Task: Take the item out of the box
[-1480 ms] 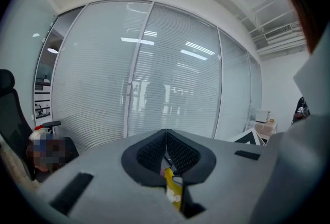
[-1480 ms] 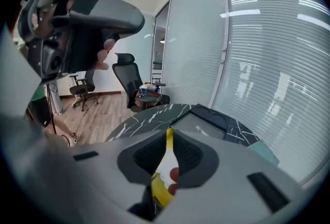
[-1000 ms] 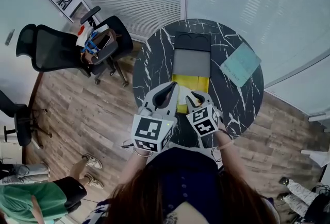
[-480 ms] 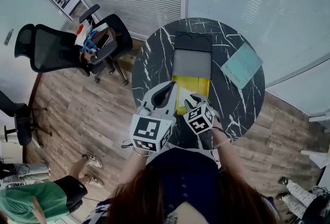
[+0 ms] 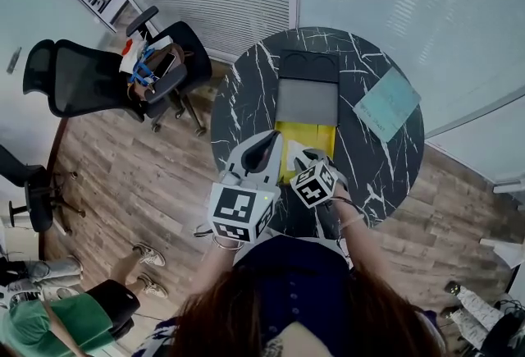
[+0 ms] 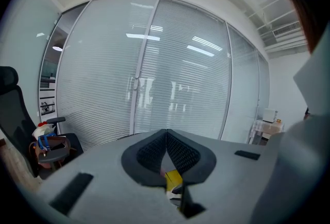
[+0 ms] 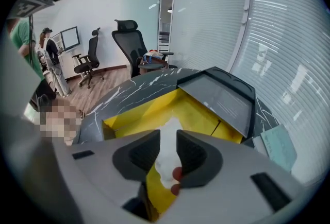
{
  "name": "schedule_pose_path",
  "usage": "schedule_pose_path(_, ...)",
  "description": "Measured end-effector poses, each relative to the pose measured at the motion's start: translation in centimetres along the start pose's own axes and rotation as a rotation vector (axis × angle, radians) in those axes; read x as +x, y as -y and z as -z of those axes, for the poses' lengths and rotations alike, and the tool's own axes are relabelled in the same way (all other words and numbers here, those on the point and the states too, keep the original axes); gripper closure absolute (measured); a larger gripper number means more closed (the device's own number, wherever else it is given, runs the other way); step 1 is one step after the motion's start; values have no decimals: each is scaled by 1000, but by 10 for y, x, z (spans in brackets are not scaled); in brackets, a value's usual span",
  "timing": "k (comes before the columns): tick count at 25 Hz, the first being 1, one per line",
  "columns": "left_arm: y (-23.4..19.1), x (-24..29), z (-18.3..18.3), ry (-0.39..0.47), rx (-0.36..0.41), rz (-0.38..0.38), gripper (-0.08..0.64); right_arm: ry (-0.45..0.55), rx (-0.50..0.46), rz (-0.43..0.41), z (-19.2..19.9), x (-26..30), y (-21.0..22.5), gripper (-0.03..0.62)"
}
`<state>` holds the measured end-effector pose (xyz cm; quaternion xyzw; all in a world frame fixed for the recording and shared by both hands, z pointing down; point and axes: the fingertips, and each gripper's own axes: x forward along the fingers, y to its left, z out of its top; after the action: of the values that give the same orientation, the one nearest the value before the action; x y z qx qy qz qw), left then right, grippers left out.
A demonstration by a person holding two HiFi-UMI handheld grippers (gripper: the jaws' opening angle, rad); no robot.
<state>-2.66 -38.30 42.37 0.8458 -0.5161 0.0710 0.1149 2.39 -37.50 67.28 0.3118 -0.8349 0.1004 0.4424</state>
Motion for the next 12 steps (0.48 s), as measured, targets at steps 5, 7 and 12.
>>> schedule_pose_path(5, -1, 1, 2, -7, 0, 0, 533, -35, 10, -16, 8, 13, 0, 491)
schedule_pose_path(7, -1, 1, 3, -9, 0, 0, 533, -46, 14, -20, 11, 17, -1, 491)
schedule_pose_path(12, -3, 0, 3, -18, 1, 0, 533, -72, 33, -19, 17, 25, 0, 498)
